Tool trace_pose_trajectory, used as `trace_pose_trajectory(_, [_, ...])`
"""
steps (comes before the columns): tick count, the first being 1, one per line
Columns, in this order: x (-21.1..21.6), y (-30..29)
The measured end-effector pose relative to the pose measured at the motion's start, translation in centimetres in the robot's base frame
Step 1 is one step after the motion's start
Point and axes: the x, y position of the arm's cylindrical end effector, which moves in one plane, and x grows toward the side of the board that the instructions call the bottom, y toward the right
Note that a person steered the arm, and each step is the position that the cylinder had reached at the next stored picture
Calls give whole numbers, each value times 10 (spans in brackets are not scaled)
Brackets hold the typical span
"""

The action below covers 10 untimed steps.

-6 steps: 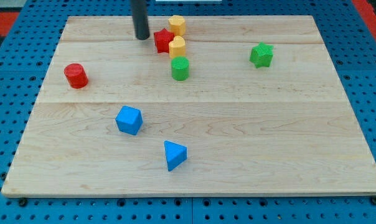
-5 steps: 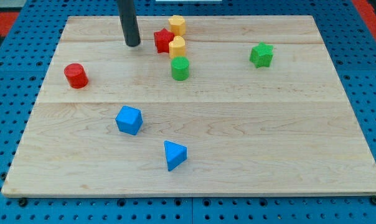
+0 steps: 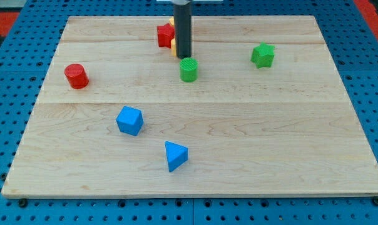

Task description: Push the green blocks to the bottom right of the yellow heart

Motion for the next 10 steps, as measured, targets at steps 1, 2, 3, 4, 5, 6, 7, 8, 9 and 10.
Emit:
trace_pose_trajectory(1, [-11,7])
trace_pose_trajectory(2, [-49,98])
trace_pose_trajectory(3, [-60,195])
trace_pose_trajectory(4, [-6,274])
trace_pose_trajectory(5, [18,217])
trace_pose_trajectory(6, [22,144])
trace_pose_trajectory(7, [31,97])
trace_pose_trajectory(8, [16,8])
trace_pose_trajectory(9, [30,33])
trace_pose_trajectory(10, [57,103])
